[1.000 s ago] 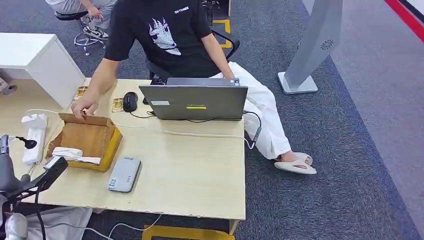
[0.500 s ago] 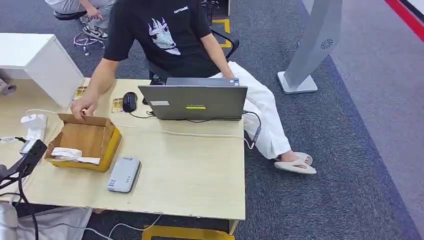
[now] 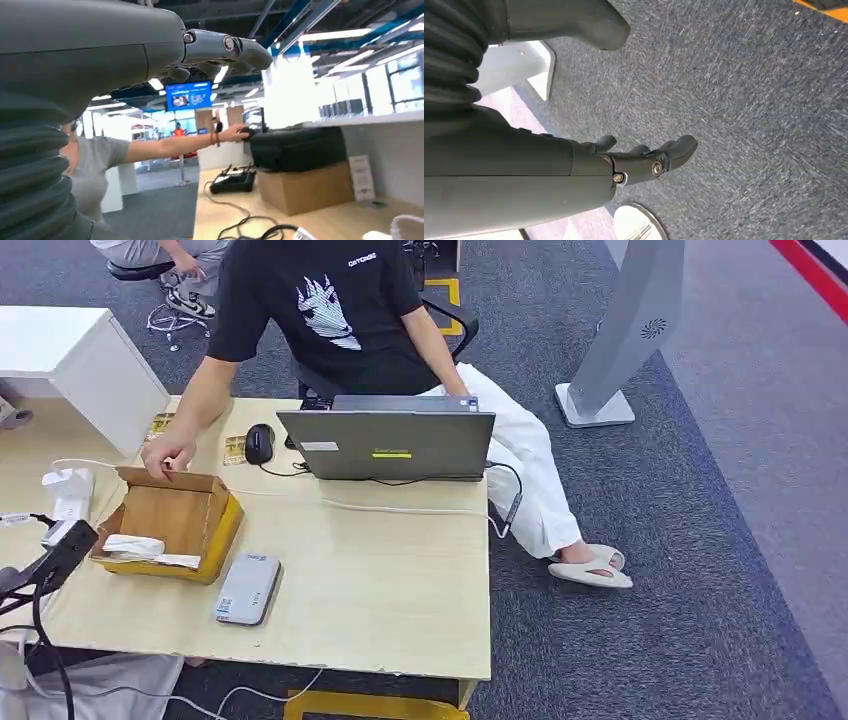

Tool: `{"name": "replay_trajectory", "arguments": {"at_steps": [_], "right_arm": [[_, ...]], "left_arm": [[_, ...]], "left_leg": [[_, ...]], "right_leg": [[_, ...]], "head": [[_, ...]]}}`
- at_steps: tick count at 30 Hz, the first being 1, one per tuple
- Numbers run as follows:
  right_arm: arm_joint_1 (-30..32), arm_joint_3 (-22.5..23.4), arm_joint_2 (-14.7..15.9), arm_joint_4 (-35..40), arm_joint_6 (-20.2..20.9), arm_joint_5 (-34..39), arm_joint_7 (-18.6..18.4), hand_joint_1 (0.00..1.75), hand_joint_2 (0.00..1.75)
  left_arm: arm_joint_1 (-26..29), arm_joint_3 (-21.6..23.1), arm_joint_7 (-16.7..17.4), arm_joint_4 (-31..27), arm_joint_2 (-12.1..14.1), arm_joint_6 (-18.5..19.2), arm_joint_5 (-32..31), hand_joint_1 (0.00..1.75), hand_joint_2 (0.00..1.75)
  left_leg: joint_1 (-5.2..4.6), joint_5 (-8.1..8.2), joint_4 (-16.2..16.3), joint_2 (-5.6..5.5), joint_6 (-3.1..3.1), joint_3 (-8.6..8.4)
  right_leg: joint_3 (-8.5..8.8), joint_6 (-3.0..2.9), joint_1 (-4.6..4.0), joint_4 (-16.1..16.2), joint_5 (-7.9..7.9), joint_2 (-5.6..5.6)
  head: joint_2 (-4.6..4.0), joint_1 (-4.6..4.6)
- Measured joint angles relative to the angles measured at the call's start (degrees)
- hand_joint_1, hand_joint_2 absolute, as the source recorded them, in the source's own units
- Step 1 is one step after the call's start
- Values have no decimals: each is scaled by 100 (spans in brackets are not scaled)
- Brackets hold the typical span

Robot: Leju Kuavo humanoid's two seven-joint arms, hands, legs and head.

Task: Pass the card to the sensor for recognition and then transmit it.

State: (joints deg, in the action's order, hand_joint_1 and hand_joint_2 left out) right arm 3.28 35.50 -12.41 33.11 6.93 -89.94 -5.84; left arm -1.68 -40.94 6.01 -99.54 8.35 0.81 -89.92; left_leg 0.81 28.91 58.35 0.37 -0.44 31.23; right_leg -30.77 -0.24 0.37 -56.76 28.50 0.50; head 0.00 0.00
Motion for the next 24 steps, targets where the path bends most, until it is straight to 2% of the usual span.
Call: {"name": "replay_trajectory", "arguments": {"at_steps": [3,8,10,13,15,20,24], "right_arm": [[-6,7,0,-13,-13,0,7,0,175],[-15,9,0,-31,-17,0,22,0,175],[-19,11,0,-37,-33,0,64,0,175],[-59,30,0,-42,-79,0,273,0,175],[-129,52,0,-48,-83,0,328,0,175],[-274,90,0,-142,-65,0,35,0,175],[-278,153,18,-297,-162,0,-214,0,175]], "left_arm": [[-63,9,-142,-101,-59,-74,-4,0,175],[-93,24,-161,-197,-129,-74,-4,0,175],[-92,52,-88,-221,-133,-15,-4,0,175],[-86,164,217,-234,-111,162,-4,0,175],[-116,179,210,-240,-131,208,-4,0,175],[-136,249,171,-269,-153,215,-4,0,175],[109,278,2,-424,-234,188,-4,0,175]], "left_leg": [[0,0,0,1,0,1],[-1,0,0,4,0,-1],[-1,0,0,3,0,-1],[0,0,0,5,0,0],[0,0,0,4,0,-1],[0,-1,0,3,-1,-1],[-1,1,0,8,-1,0]], "right_leg": [[-1,0,0,0,0,-1],[-1,0,0,0,-1,-3],[-1,0,0,0,-1,-3],[-1,0,0,-1,-1,-3],[-1,0,0,-1,-1,-4],[1,0,0,-1,-1,-2],[-5,0,0,1,0,-8]], "head": [[0,0],[0,0],[0,2],[0,2],[0,2],[0,0],[0,-2]]}}
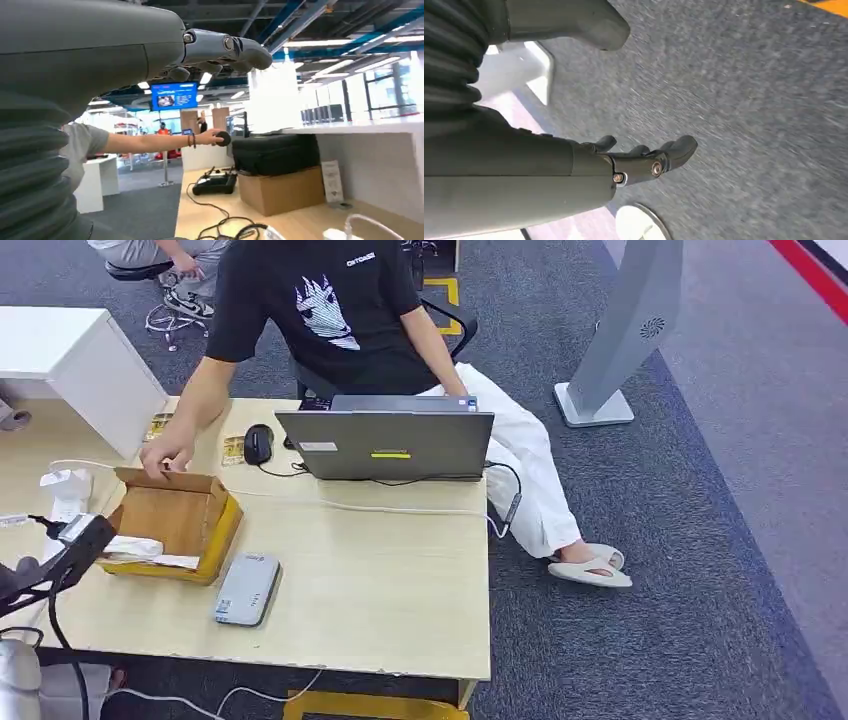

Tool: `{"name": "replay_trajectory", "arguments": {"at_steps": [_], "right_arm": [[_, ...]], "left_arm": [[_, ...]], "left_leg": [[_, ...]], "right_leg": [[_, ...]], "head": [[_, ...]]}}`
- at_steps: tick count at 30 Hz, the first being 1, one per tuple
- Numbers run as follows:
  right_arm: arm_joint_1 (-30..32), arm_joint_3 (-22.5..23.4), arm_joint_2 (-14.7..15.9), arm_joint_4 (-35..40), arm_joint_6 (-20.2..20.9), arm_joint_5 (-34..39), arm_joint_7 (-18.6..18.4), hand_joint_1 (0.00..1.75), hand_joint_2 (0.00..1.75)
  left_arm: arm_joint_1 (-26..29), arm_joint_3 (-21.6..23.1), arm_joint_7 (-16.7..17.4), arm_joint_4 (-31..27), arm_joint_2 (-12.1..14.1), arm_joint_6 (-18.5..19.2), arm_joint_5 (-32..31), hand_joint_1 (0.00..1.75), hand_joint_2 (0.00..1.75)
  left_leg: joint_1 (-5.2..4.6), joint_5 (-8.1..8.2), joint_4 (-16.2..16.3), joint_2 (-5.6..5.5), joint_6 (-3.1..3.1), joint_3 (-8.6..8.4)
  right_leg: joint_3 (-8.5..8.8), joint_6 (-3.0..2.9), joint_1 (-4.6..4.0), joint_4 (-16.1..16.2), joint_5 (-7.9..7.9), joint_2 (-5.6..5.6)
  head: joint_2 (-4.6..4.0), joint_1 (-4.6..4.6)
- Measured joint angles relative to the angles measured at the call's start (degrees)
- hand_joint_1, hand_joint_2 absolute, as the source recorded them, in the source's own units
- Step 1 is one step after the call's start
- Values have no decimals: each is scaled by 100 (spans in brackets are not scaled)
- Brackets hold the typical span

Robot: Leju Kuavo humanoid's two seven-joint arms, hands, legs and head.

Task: Pass the card to the sensor for recognition and then transmit it.

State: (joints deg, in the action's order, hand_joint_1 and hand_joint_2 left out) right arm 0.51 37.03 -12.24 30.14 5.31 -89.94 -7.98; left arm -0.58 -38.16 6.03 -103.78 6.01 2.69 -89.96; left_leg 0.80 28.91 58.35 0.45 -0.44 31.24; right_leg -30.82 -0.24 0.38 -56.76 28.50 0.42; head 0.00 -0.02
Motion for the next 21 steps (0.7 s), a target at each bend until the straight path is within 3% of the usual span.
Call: {"name": "replay_trajectory", "arguments": {"at_steps": [13,21], "right_arm": [[-40,44,37,-378,-179,0,-59,0,175],[-43,33,79,-540,-722,0,-114,0,175]], "left_arm": [[258,11,-2,-131,-105,-2,0,0,175],[460,4,-225,-391,-306,-225,0,0,175]], "left_leg": [[0,-1,0,-1,0,3],[0,0,0,-2,0,9]], "right_leg": [[-3,0,0,-1,-1,2],[-4,0,0,1,0,2]], "head": [[0,4],[0,2]]}}
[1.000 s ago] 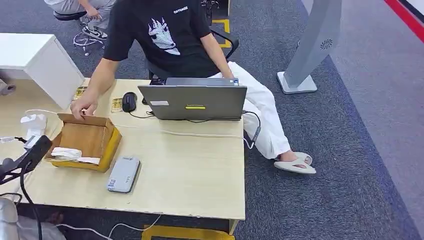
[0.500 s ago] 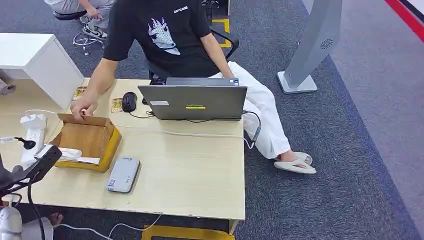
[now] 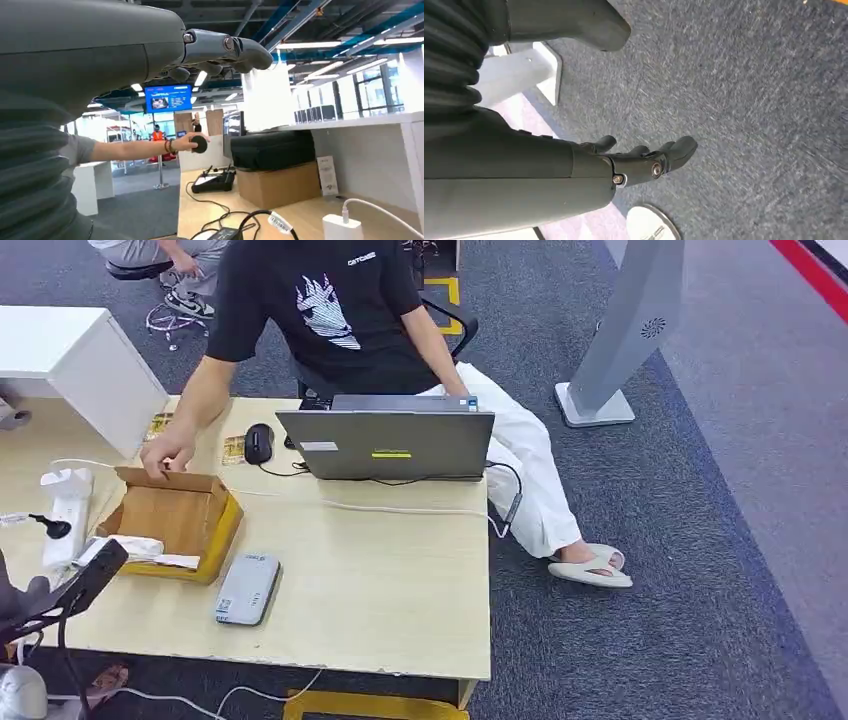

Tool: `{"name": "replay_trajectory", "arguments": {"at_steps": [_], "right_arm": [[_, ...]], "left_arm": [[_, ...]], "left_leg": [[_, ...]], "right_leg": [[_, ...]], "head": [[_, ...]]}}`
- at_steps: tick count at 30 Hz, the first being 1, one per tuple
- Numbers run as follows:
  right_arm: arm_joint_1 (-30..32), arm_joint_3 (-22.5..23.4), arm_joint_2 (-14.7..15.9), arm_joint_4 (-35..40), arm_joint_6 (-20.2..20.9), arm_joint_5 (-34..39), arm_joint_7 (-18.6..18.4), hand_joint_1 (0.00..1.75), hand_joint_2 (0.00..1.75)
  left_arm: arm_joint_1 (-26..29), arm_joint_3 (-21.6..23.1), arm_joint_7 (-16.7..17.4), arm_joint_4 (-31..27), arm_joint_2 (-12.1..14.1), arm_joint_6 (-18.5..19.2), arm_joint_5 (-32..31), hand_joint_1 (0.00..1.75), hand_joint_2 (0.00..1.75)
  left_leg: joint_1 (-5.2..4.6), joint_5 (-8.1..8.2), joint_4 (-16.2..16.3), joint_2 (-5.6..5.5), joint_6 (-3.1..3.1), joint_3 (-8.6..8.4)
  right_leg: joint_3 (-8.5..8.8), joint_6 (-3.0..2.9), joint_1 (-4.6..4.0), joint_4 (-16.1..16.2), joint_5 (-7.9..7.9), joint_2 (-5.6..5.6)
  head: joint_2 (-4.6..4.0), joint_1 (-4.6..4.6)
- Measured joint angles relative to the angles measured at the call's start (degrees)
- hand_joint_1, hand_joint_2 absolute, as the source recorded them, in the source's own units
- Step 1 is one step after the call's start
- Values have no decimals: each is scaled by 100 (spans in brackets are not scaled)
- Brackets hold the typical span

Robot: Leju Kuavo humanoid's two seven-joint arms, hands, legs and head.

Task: Pass the card to the sensor for recognition and then transmit it.

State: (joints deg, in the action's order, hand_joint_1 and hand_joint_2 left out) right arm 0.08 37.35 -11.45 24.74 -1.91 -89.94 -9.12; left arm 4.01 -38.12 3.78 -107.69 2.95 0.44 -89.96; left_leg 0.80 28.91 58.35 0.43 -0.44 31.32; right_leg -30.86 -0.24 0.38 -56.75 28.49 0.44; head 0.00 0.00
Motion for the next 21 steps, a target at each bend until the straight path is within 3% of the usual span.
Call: {"name": "replay_trajectory", "arguments": {"at_steps": [2,4,6,9,11,14,18,21], "right_arm": [[57,-39,20,184,254,0,48,0,175],[336,-147,-29,955,1157,0,305,0,175],[612,-316,-142,1747,1659,0,352,0,175],[728,-295,-181,2186,1525,0,251,0,175],[746,-227,-181,2251,1353,0,81,0,175],[778,-11,-188,2267,1415,0,-85,0,175],[822,311,-267,2396,1513,0,189,0,175],[831,442,-278,2398,1471,0,418,0,175]], "left_arm": [[-20,-22,-183,-39,-46,-21,4,0,175],[-39,-24,-343,-37,-33,-138,81,0,175],[-83,-24,-459,-35,-35,-192,118,0,175],[-332,51,-412,35,-50,-89,44,0,175],[-484,239,-205,108,-46,13,13,0,175],[-635,716,141,228,-33,120,4,0,175],[-732,1254,289,398,-37,136,2,0,175],[-780,1419,311,494,-48,116,0,0,175]], "left_leg": [[-1,0,0,-4,0,0],[-3,0,0,-6,0,-1],[0,0,0,-6,0,-1],[-1,-1,1,0,0,-4],[-2,-1,2,-1,0,-11],[-2,-3,2,-6,0,-8],[-3,-3,2,1,-1,-7],[-3,-2,2,-2,-1,-5]], "right_leg": [[0,0,1,1,0,5],[0,0,2,1,0,6],[-1,0,1,1,0,6],[-6,0,1,1,-4,2],[-9,0,1,2,-4,3],[4,0,1,0,-6,6],[4,-1,2,-1,-6,3],[2,-1,2,0,-6,4]], "head": [[0,0],[0,2],[0,2],[0,0],[0,2],[0,0],[0,0],[0,-2]]}}
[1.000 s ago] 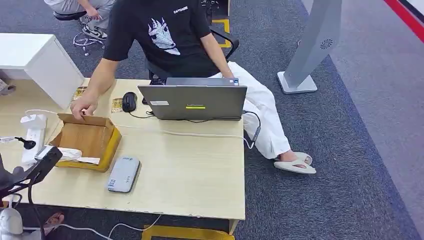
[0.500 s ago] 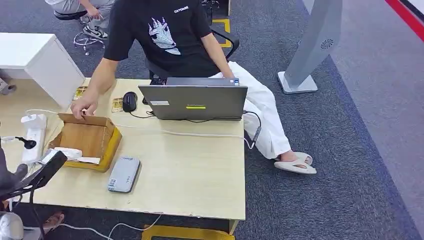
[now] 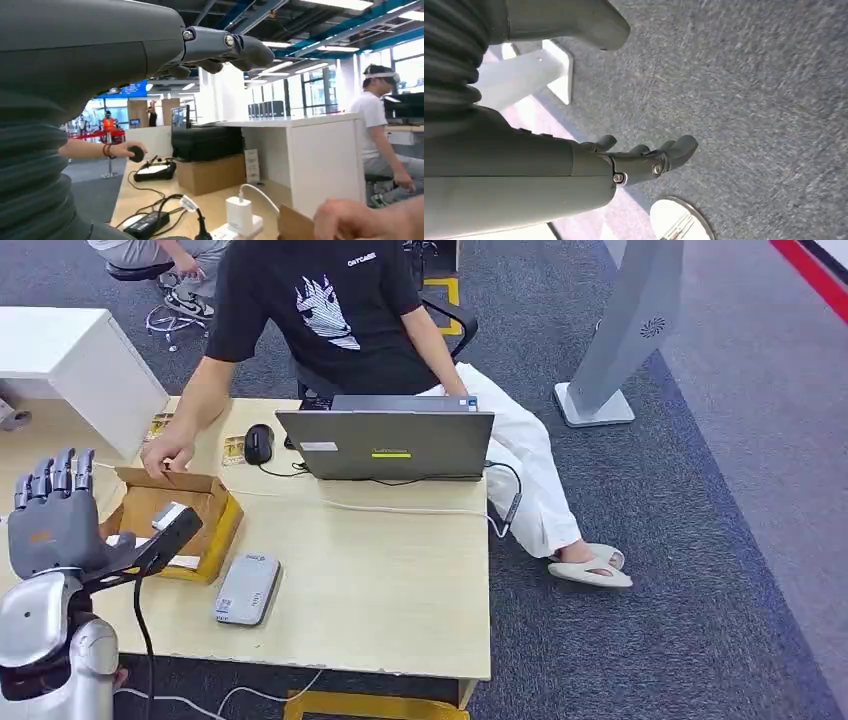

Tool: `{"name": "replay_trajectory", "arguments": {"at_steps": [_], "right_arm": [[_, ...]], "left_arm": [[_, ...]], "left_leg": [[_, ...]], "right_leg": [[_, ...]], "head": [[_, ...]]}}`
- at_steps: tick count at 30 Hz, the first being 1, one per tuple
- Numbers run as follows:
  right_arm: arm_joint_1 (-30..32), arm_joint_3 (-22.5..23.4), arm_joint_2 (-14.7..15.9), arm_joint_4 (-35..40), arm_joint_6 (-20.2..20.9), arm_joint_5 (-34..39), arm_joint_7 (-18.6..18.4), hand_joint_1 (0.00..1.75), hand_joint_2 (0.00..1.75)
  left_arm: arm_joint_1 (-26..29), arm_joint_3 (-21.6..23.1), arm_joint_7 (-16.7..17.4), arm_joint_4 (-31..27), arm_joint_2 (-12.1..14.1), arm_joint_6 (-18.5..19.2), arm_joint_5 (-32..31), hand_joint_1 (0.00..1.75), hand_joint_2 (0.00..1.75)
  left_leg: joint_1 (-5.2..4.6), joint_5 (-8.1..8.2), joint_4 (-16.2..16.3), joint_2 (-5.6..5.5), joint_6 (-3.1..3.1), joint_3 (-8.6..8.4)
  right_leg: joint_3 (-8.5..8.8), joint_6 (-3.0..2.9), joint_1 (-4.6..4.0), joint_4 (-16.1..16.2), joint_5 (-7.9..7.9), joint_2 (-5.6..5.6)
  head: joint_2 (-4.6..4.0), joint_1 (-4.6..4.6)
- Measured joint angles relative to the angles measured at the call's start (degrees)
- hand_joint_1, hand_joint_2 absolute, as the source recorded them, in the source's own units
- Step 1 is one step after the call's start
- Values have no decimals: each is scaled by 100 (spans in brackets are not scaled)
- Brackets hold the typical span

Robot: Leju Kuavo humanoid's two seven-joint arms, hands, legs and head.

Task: Pass the card to the sensor for recognition and then transmit it.

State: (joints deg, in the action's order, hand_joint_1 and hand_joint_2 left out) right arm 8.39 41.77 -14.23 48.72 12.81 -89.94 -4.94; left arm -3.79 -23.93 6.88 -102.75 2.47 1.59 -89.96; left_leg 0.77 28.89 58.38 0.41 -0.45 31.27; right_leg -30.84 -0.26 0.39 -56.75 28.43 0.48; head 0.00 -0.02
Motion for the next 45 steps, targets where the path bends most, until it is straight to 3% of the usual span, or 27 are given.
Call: {"name": "replay_trajectory", "arguments": {"at_steps": [8,17,23,32,38,45], "right_arm": [[-6,15,9,-122,-214,0,48,0,175],[16,9,11,-54,75,0,-232,0,175],[41,-7,4,155,321,0,-287,0,175],[43,-13,4,212,315,0,-287,0,175],[28,-31,7,158,129,0,-168,0,175],[-3,-101,26,20,134,0,-162,0,175]], "left_arm": [[-33,159,-46,271,-118,-55,0,0,175],[14,159,-369,417,-190,22,0,0,175],[198,162,-396,253,-11,682,0,0,175],[293,162,-374,78,127,791,0,0,175],[474,282,458,-22,481,1368,0,0,175],[549,611,1230,-48,854,1419,0,0,175]], "left_leg": [[2,0,0,-1,0,1],[1,-1,0,-1,0,1],[2,0,0,4,-1,1],[2,-1,0,0,-1,2],[3,0,0,4,-1,1],[3,-1,0,-2,-1,4]], "right_leg": [[0,0,-1,-2,0,1],[0,0,-1,-1,0,0],[-5,0,-1,-1,0,-5],[-1,0,-1,-3,0,-2],[-3,-1,-2,-3,1,-3],[-2,-1,-2,-5,1,0]], "head": [[0,2],[0,4],[0,4],[0,2],[0,2],[0,2]]}}
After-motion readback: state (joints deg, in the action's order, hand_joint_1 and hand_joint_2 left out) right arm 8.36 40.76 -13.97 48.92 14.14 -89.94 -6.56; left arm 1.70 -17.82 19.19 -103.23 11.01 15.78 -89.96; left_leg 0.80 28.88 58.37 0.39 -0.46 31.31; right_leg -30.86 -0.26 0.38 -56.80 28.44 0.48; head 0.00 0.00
